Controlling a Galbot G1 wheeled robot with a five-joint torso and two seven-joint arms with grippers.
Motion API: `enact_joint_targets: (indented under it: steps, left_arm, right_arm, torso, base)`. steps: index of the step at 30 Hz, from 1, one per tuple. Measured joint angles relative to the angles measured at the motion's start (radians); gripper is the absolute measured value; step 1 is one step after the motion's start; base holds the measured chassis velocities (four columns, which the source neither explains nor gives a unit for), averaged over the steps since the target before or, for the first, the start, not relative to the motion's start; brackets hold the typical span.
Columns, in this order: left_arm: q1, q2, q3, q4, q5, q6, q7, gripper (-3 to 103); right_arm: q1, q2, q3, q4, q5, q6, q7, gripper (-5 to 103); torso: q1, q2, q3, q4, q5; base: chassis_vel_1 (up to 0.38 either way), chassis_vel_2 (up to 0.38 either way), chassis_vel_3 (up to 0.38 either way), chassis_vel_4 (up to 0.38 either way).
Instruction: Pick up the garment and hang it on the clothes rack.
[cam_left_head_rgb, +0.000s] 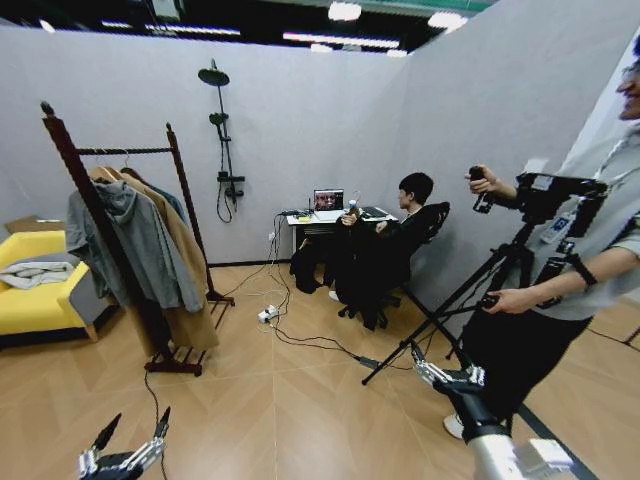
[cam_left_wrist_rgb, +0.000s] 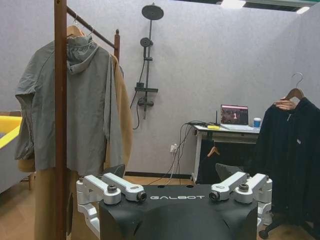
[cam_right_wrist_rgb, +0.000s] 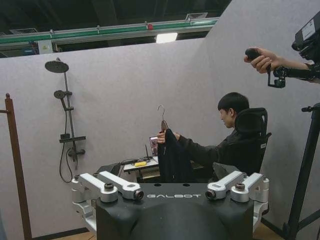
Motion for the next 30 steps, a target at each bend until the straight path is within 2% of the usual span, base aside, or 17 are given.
enact_joint_targets:
  steps: [12, 16, 30]
  left_arm:
    - [0.0, 0.0, 0.0, 0.0, 0.0, 0.0, 0.0, 100]
    - [0.0, 0.0, 0.0, 0.0, 0.0, 0.0, 0.0, 100]
    - [0.0, 0.0, 0.0, 0.0, 0.0, 0.0, 0.0, 100]
  right_arm:
    - [-0.005, 0.001, 0.005, 0.012, -0.005, -0.007, 0.01, 100]
    - [-0.012, 0.001, 0.013, 0.012, -0.003, 0.016, 0.005, 100]
    - [0.0, -0.002, 0.012, -0.014, 0.004, 0.035, -0.002, 100]
  torso:
    - [0.0, 0.0, 0.0, 0.0, 0.0]
    - [0.0, 0.0, 0.0, 0.0, 0.0]
    - [0.0, 0.0, 0.0, 0.0, 0.0]
  base:
    - [0.0, 0.0, 0.0, 0.0]
    - [0.0, 0.0, 0.0, 0.0]
    - [-0.182, 0.158, 0.181, -0.161]
